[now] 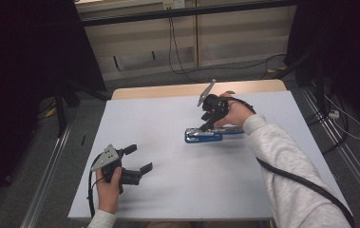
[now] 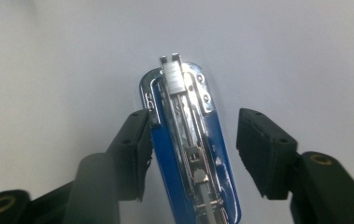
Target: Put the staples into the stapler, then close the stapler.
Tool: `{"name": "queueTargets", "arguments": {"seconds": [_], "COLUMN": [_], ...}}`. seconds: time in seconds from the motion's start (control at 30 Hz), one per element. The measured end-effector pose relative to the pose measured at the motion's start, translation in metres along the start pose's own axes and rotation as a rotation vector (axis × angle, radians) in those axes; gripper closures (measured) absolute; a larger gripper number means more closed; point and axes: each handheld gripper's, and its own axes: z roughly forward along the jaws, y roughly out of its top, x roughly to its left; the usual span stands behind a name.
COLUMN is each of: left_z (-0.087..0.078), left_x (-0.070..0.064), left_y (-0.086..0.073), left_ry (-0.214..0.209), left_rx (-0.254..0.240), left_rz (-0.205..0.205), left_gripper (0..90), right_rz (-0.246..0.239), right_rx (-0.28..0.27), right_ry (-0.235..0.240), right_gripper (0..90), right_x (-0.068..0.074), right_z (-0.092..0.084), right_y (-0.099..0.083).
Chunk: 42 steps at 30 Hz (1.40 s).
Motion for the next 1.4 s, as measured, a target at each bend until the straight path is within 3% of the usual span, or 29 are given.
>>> {"name": "queueTargets", "arguments": {"seconds": [0.17,0.2,0.4,0.53,0.6,0.67,0.73,0.83,1.0,1.1,1.33,1.4], "left_z": [0.0,0.0,0.007,0.015,0.019,0.025,0.03,0.036,0.045,0.051,0.064,0.068], "left_x": [0.001,0.001,-0.001,-0.002,-0.002,-0.001,0.0,0.002,0.005,0.006,0.009,0.01], "left_y": [0.002,0.002,0.003,0.005,0.007,0.009,0.011,0.011,0.012,0.013,0.013,0.014], "left_ry": [0.009,0.001,-0.02,-0.025,-0.024,-0.015,-0.014,-0.019,0.007,0.005,0.022,0.008], "left_rx": [0.011,0.018,0.056,0.081,0.077,0.076,0.085,0.097,0.117,0.121,0.14,0.14], "left_rz": [-0.006,-0.004,-0.016,-0.019,-0.038,-0.04,-0.043,-0.051,-0.053,-0.06,-0.06,-0.068], "left_gripper": [1.6,1.6,1.6,1.7,1.7,1.8,1.8,2.0,2.0,2.0,2.0,2.0], "right_rz": [0.069,0.105,0.146,0.181,0.207,0.197,0.201,0.217,0.229,0.265,0.319,0.331], "right_rx": [-0.052,-0.071,-0.089,-0.132,-0.145,-0.143,-0.112,-0.122,-0.116,-0.156,-0.216,-0.24], "right_ry": [-0.029,-0.031,-0.034,-0.056,-0.058,-0.084,-0.117,-0.114,-0.137,-0.138,-0.195,-0.205], "right_gripper": [32.6,30.9,20.6,15.9,15.7,15.2,13.6,13.7,12.6,12.7,13.0,12.7], "right_x": [-0.003,-0.004,-0.001,0.004,0.006,0.01,0.014,0.017,0.022,0.026,0.031,0.032], "right_z": [-0.009,-0.012,-0.014,-0.02,-0.023,-0.027,-0.027,-0.027,-0.027,-0.029,-0.036,-0.039], "right_y": [-0.017,-0.024,-0.037,-0.05,-0.058,-0.066,-0.077,-0.084,-0.1,-0.108,-0.132,-0.137]}}
